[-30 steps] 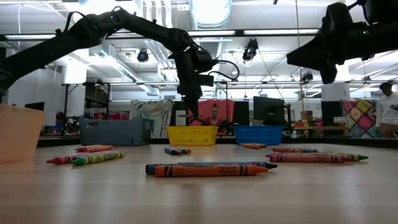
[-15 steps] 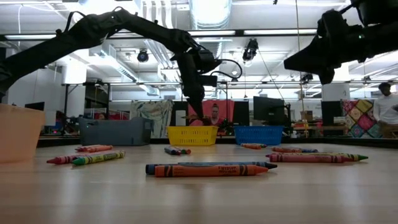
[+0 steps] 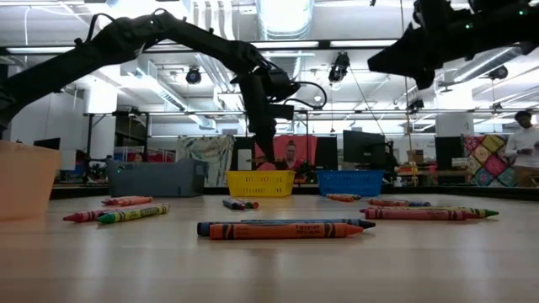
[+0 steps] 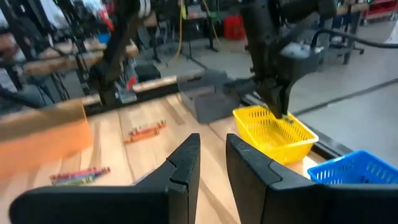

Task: Sort crayons
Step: Put the green crayon into the yellow bin

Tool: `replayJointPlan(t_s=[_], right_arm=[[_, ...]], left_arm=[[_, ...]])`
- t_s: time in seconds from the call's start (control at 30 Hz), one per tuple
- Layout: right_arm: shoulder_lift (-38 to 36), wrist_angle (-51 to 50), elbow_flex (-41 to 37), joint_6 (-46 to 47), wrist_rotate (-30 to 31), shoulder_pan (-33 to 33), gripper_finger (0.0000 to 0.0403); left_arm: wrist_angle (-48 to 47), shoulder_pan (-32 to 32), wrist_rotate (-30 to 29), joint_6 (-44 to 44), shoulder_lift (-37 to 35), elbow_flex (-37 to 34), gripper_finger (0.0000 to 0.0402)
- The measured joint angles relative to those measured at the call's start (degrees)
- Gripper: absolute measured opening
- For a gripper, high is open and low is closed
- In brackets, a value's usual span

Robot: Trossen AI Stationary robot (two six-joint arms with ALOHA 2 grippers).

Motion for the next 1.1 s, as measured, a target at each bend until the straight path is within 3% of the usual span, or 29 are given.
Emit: replayJointPlan(t_s=[0.27, 0.5, 1.1], right_arm=[[7.0, -1.7, 3.5, 1.4, 0.0, 0.0, 0.0068], [9.7, -1.9, 5.4, 1.4, 0.0, 0.0, 0.0068], [10.4, -2.0, 5.8, 1.4, 0.1, 0.0, 0.0068]], left_arm=[[6.2, 0.1, -0.3, 0.8, -4.2, -9.2, 0.0], [14.0, 0.1, -4.4, 3.8, -6.7, -16.5, 0.0], [16.5, 0.1, -2.9, 5.3, -5.6, -17.2, 0.0]])
